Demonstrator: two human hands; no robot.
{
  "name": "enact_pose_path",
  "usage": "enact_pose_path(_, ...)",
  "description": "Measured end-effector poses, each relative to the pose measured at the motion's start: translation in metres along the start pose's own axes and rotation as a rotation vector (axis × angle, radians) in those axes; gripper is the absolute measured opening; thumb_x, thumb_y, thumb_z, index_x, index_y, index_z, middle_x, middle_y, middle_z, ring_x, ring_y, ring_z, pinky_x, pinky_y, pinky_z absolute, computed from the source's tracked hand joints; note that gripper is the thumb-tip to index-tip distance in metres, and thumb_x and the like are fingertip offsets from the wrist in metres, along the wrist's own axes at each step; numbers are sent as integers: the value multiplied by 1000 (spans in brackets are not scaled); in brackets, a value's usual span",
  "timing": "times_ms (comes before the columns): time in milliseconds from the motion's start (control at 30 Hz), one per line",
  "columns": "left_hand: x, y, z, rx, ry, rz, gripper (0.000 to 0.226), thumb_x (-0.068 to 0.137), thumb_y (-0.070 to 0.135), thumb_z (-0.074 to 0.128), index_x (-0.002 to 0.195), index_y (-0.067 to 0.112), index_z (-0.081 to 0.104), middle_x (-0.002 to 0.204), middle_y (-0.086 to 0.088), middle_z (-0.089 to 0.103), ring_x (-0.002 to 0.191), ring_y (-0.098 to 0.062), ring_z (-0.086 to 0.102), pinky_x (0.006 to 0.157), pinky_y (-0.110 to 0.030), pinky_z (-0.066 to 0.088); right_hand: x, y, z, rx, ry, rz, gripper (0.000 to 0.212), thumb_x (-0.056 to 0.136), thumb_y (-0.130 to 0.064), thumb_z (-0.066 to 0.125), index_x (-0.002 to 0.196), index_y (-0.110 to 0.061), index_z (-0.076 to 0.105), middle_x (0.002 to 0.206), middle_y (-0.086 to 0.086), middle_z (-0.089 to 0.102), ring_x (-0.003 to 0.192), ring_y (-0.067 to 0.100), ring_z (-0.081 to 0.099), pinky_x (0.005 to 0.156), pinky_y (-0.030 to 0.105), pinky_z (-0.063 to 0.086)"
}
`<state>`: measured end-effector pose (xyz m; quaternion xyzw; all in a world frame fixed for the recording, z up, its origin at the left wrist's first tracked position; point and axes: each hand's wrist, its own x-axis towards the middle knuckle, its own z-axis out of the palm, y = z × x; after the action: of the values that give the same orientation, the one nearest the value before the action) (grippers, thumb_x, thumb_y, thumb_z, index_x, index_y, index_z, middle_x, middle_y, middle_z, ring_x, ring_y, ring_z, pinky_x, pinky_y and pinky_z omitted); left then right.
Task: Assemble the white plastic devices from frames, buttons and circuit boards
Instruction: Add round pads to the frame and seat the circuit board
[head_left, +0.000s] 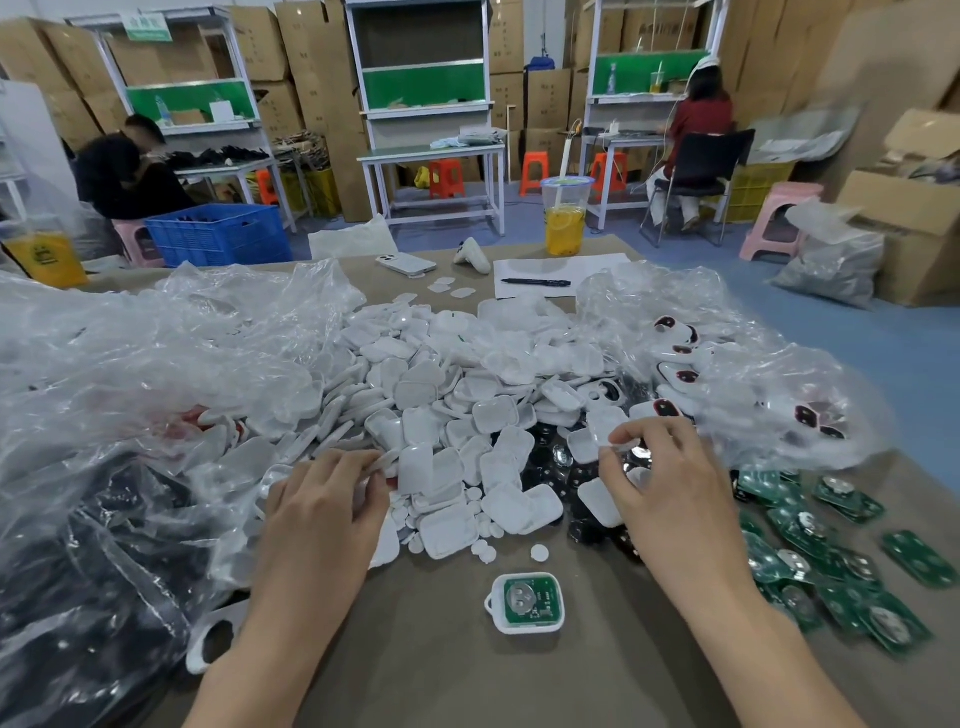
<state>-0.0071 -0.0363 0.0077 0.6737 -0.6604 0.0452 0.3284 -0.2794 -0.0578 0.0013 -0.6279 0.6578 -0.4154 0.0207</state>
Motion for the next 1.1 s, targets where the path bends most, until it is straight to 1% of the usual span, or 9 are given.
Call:
enact_pose_path(267,0,-3,1,-16,-24,26,23,92,12,68,115,15,72,110,3,69,107,-28,58,91,-46,45,-2,-1,0,-126,-146,15,13,96,-37,57,105,-27,59,106,-10,55,96,18,57,85,36,34)
enact_pose_path(633,-1,-2,1,-50,60,136,24,88,7,73,111,14,72,107,3,69,105,-27,61,92,-40,42,-2,-1,-2,-137,-164,31,14,96,-37,56,104,-26,59,108,-6,58,101,20,55,88,37,35)
enact_pose_path(700,-3,3,-2,-186,92,138,25,94,13,67,118,19,70,109,13,68,108,-12,61,92,-29,44,-3,-2,-3,-108,-159,31,12,97,-36,56,102,-26,58,107,-6,58,97,19,55,87,37,36)
enact_pose_path(800,-6,15,-9,-527,7,-61,30,95,38,61,124,45,61,102,32,68,100,14,60,79,-1,42,-3,-3,-4,-82,-156,24,11,97,-35,57,101,-25,59,104,-6,58,94,19,56,85,35,37)
enact_pose_path(867,-7,21,-12,-681,-66,-136,28,88,47,62,115,53,60,99,36,68,93,15,63,75,3,40,-3,-2,-3,-83,-155,25,13,96,-32,59,105,-23,61,108,-5,59,99,21,57,88,35,37)
enact_pose_path(933,-6,25,-14,-782,-103,-174,27,82,47,64,109,50,65,85,27,71,78,9,64,71,1,42,-3,-2,-3,-70,-138,-9,21,96,-30,60,116,-24,64,123,-4,60,115,22,55,100,34,37)
enact_pose_path(1000,-6,28,-15,-892,-131,-195,29,79,42,68,108,43,70,76,16,72,65,2,61,67,-3,45,-4,-10,-7,125,-121,-55,26,96,-32,62,122,-34,65,133,-15,58,126,8,50,107,20,34)
enact_pose_path(1033,-7,29,-14,-941,-147,-202,30,77,40,69,107,39,72,76,11,72,63,-2,61,67,-5,46,-5,-17,-10,315,-149,-44,25,95,-34,64,119,-41,67,129,-22,61,123,0,52,102,11,36)
enact_pose_path(1100,-8,31,-13,-1019,-179,-209,28,75,37,73,103,34,77,75,6,72,64,-6,60,67,-8,48,-6,-33,-15,700,-325,22,22,89,-42,69,111,-47,69,113,-21,70,107,-1,63,87,12,47)
